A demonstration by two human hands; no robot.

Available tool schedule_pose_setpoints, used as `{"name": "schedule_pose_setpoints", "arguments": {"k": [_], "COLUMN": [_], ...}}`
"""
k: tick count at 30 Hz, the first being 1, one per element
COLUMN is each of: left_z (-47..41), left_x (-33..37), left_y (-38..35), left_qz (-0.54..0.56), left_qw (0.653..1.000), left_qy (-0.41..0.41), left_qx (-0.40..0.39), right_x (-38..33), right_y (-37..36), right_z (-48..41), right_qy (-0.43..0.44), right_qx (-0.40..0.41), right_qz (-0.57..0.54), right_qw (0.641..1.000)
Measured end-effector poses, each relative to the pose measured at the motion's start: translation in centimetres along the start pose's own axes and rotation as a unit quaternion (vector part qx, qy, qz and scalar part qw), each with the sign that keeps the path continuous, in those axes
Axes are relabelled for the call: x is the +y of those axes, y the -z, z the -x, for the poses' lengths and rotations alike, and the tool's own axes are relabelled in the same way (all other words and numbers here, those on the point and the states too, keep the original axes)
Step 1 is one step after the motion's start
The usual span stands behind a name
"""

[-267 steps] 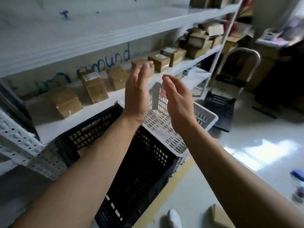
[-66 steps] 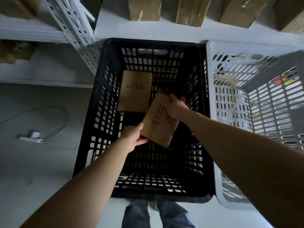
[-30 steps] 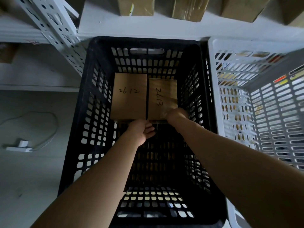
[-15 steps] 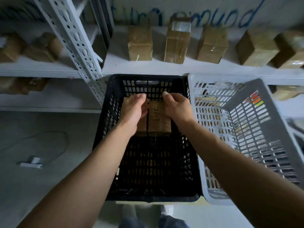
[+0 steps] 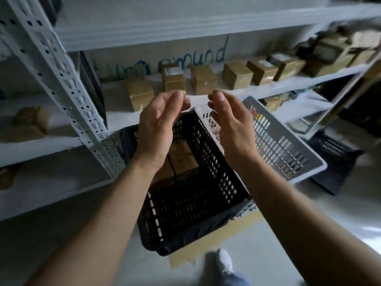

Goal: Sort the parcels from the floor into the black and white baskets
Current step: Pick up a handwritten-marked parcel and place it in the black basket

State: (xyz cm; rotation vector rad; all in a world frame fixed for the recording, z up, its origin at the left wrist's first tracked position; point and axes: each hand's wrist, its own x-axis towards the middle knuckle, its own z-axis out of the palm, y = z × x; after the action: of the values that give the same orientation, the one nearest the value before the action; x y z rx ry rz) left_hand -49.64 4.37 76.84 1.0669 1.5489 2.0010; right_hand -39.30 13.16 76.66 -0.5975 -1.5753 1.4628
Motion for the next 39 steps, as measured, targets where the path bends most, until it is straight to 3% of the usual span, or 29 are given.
{"name": "schedule_pose_setpoints", "arguments": {"k": [7, 12, 17, 22, 25, 32, 39], "left_z": [5.2, 11.5, 19.9, 31.7, 39.7, 56.5, 64.5], "left_x": [1.7, 2.4, 4.3, 7.0, 8.5, 9.4, 7.8], "left_y": [-4.6, -11.3, -18.4, -24.7, -27.0, -30.3, -31.5], "left_qz": [0.107, 0.142, 0.157, 0.189, 0.197, 0.157, 0.099], "left_qw": [0.975, 0.935, 0.882, 0.801, 0.767, 0.74, 0.718], "left_qy": [0.053, 0.071, 0.086, 0.098, 0.114, 0.176, 0.205], "left_qx": [-0.188, -0.318, -0.437, -0.559, -0.599, -0.63, -0.658], "right_x": [-3.3, -6.5, -10.0, -13.4, -14.5, -14.0, -12.1], "right_y": [4.2, 10.9, 17.3, 23.2, 25.8, 30.7, 32.0], "right_z": [9.5, 18.0, 28.9, 42.5, 50.7, 66.9, 75.5], "right_qy": [0.004, 0.021, 0.01, -0.002, -0.012, -0.08, -0.146], "right_qx": [0.172, 0.301, 0.447, 0.566, 0.591, 0.617, 0.649], "right_qz": [0.006, 0.036, 0.093, 0.134, 0.154, 0.144, 0.135], "right_qw": [0.985, 0.953, 0.89, 0.813, 0.792, 0.769, 0.734]}}
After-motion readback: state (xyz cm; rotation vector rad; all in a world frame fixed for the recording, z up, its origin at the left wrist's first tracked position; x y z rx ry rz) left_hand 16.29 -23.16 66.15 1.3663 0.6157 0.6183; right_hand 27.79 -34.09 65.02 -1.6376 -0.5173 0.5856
